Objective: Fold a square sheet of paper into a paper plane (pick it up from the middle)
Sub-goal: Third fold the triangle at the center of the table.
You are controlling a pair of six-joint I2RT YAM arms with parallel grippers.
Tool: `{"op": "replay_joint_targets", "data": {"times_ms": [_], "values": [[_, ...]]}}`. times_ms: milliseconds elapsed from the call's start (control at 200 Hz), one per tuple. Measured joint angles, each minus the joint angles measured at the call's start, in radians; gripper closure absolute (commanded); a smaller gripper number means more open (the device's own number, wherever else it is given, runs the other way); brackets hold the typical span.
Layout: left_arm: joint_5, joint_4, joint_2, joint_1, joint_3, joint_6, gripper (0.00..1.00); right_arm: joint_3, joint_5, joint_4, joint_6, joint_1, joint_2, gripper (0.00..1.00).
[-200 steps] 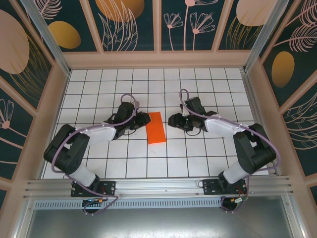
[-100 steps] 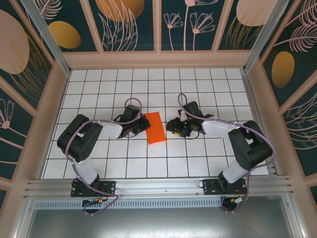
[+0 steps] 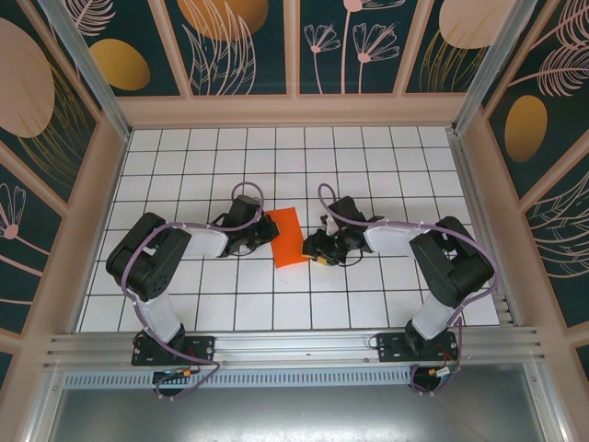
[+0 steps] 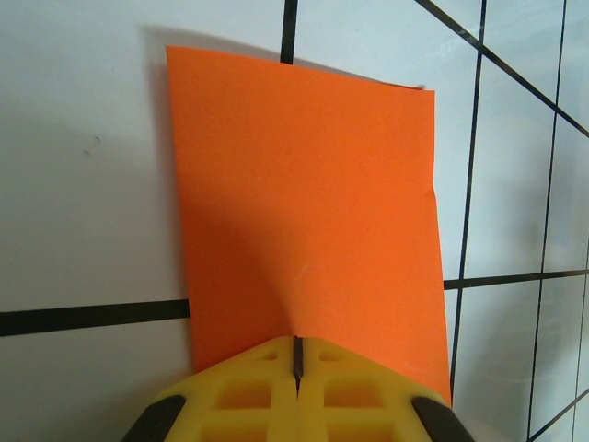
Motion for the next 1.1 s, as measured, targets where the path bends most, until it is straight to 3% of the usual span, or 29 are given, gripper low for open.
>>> {"op": "replay_joint_targets", "data": {"times_ms": [550,896,1096], "values": [[0.0,0.002,0.0,0.0,-0.001,0.0,0.94,-0.014,-0.094,0.07,0.045,-0.014,0.008,0.63],[0.0,0.004,0.0,0.0,-0.002,0.0,0.94,-0.021,-0.113,0.108,0.072,-0.016,0.021,0.93],[0.0,0.003,0.0,0.0,-0.001,0.001,0.92,-0.02,-0.117,0.159,0.088,-0.016,0.021,0.98]]}}
